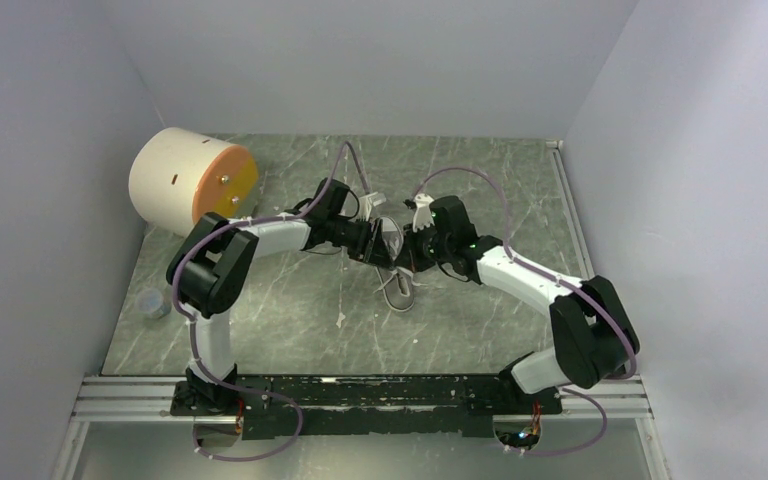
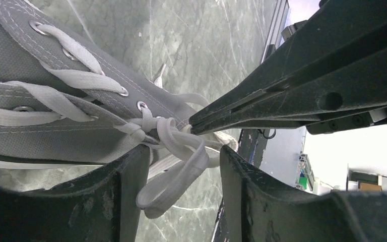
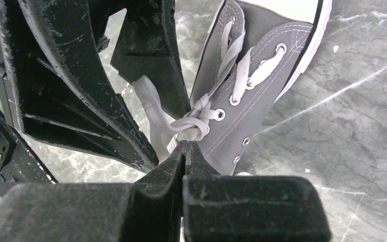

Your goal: Tie the shoes

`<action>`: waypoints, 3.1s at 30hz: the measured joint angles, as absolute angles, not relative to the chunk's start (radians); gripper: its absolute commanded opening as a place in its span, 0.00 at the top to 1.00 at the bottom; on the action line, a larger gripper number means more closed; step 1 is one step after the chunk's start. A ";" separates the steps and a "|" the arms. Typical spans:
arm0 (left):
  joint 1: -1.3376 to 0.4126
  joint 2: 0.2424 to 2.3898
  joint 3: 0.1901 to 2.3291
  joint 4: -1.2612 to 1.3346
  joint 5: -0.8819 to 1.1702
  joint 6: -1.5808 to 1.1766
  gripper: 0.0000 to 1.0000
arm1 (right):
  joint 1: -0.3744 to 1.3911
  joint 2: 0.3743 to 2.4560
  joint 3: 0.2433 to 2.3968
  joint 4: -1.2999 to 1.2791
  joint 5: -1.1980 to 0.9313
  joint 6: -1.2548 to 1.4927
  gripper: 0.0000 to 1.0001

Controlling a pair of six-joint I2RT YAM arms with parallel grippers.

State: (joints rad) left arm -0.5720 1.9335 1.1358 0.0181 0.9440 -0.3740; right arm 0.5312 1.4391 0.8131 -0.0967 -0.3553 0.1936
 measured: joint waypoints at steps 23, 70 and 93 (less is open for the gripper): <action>-0.527 1.933 1.115 0.063 0.921 -0.408 0.37 | 0.531 1.385 0.800 -0.159 -0.362 0.175 1.00; -0.722 1.957 1.459 -0.392 0.310 -0.204 0.87 | 0.531 1.338 0.782 -0.185 -0.369 0.167 1.00; -0.714 1.784 1.153 -0.269 0.422 -0.323 0.75 | 0.531 1.423 0.797 -0.163 -0.402 0.177 1.00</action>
